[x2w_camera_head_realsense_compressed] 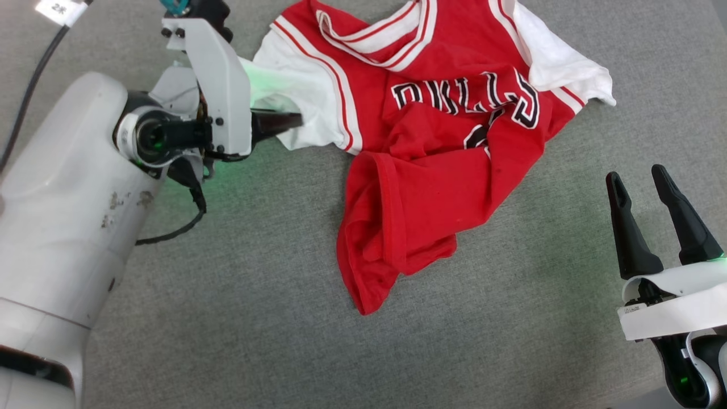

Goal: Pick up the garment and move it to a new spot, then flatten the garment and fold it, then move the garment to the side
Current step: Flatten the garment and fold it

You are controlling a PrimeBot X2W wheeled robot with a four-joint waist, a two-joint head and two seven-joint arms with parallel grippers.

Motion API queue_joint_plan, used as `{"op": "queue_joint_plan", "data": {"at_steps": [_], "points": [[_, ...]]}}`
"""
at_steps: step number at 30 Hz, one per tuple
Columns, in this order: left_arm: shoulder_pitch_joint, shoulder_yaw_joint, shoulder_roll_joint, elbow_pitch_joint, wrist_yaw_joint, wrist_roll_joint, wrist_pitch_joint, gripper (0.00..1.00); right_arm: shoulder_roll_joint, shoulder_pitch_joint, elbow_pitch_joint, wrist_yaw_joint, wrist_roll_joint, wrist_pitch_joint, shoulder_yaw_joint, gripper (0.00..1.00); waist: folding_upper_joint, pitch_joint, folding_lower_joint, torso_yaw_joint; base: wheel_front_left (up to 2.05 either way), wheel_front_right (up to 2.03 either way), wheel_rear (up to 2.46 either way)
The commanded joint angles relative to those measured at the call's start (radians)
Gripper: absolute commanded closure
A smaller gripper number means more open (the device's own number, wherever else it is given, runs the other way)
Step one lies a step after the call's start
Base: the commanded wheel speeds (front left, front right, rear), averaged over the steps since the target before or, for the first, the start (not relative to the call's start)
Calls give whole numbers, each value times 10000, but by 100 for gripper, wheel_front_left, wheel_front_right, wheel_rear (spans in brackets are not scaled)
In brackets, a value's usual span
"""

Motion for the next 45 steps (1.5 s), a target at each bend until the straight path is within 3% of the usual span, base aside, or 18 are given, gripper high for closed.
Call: {"op": "queue_joint_plan", "data": {"at_steps": [1, 2, 9, 18, 32, 41, 42, 43, 44, 45], "points": [[195, -81, -76, 178, -23, -45, -36, 60, 47, -127, 3, -15, 39, -48, 36, 0, 0, 52, 0, -34, 0, 0, 0], [192, -66, -117, 234, -60, -49, -145, 99, 34, -136, -8, -15, 28, -54, 45, 0, 0, 54, 0, -8, 0, 0, 0], [416, -35, 88, 305, -167, -212, -573, 100, -136, 17, -42, -15, 0, 81, -65, 0, 0, -285, 0, 585, 0, 0, 0], [1223, -72, 1357, -570, -189, -509, -983, 100, -271, 173, -217, -15, -62, 493, -122, 0, 0, -941, 0, 1399, 0, 0, 0], [2671, -146, 2996, -1107, -192, -548, -1515, 100, -373, 920, -721, -13, 24, 1038, -394, 0, 0, -1528, 0, 1593, 0, 0, 0], [3005, -294, 3068, -1163, -49, 90, -2465, 100, -642, 867, -1016, -13, 27, 1552, -310, 0, 0, -1777, 0, 1900, 0, 0, 0], [3016, -265, 3043, -1162, -44, 178, -2697, 90, -677, 818, -1034, -15, 47, 1610, -281, 0, 0, -1802, 0, 1955, 0, 0, 0], [3047, -243, 3044, -1136, 5, 295, -2951, 69, -729, 760, -1033, -15, 67, 1687, -232, 0, 0, -1828, 0, 2008, 0, 0, 0], [3114, -297, 3070, -1131, -8, 468, -3177, 60, -807, 702, -1008, -15, 77, 1779, -170, 0, 0, -1856, 0, 2067, 0, 0, 0], [3195, -344, 3079, -1137, -9, 630, -3442, 32, -905, 651, -979, -15, 84, 1866, -111, 0, 0, -1882, 0, 2131, 0, 0, 0]]}}
